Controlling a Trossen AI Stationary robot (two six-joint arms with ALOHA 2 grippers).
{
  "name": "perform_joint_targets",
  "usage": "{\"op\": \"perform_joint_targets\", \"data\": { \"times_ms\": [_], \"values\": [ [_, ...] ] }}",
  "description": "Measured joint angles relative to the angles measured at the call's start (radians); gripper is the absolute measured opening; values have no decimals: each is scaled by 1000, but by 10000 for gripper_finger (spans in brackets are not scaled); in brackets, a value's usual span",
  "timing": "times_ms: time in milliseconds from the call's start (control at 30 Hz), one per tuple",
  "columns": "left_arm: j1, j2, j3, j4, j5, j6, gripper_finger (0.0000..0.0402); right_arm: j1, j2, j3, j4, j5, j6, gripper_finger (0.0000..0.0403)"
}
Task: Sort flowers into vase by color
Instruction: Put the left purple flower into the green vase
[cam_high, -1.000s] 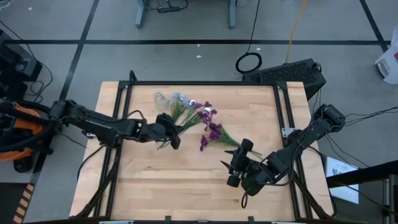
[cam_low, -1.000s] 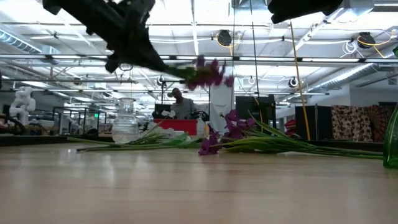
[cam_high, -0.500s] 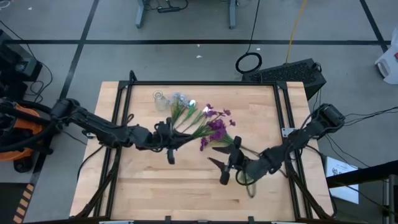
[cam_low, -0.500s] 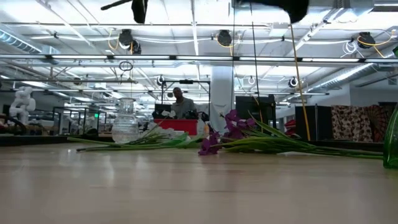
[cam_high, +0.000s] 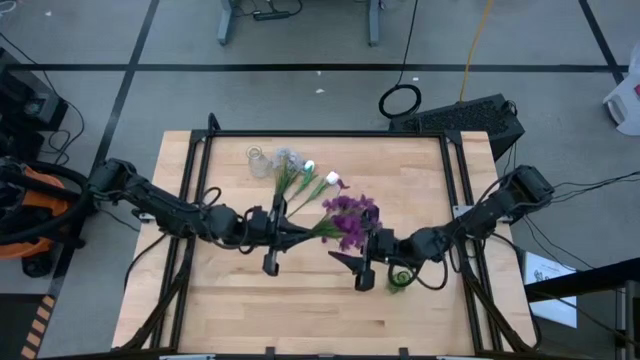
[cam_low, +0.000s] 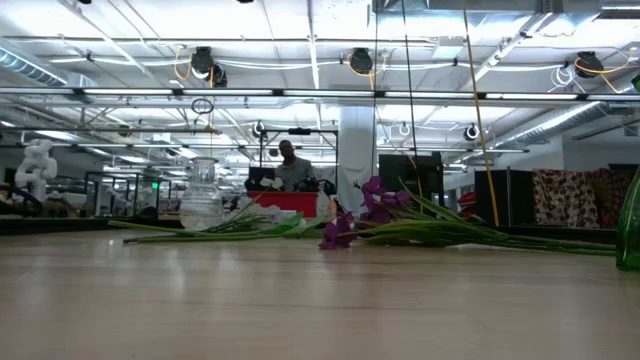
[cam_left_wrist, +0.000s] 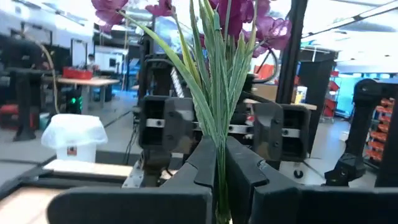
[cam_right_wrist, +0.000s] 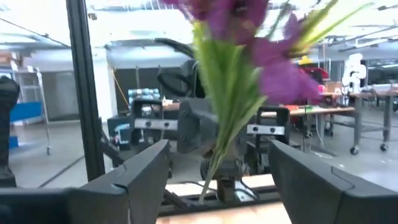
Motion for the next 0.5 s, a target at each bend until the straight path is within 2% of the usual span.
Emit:
{"op": "perform_joint_targets", "data": {
  "times_ms": [233, 500],
  "values": [
    [0, 10, 0, 16, 26, 79, 19, -54, 0, 0, 104, -142, -28, 272],
    [22, 66, 0, 79, 22, 98, 20, -119, 0, 0, 114, -279, -20, 272]
  ]
}}
